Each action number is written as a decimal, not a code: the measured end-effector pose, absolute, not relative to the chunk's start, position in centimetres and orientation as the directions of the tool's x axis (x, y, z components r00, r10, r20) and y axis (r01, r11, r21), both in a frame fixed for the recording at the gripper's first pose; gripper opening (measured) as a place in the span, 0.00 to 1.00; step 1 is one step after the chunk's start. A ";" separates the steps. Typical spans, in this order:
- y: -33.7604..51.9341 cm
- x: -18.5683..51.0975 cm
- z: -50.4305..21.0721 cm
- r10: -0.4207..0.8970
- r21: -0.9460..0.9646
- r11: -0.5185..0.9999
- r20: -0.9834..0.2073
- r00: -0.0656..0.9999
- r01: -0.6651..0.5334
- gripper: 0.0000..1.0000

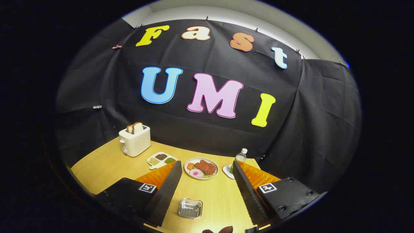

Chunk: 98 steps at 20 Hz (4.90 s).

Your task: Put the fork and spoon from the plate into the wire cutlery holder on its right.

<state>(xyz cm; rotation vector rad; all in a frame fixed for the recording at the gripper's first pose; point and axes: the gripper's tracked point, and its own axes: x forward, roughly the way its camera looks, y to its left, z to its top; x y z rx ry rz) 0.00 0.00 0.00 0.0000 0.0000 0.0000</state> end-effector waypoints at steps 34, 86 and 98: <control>21.8 -2.3 -20.2 0.404 0.344 0.912 -0.670 0.623 -0.223 0.90; 17.7 1.0 -16.8 0.462 0.329 0.886 -0.676 0.574 -0.325 0.07; 4.0 0.3 -22.2 0.275 0.167 0.942 -0.884 0.379 -0.291 0.07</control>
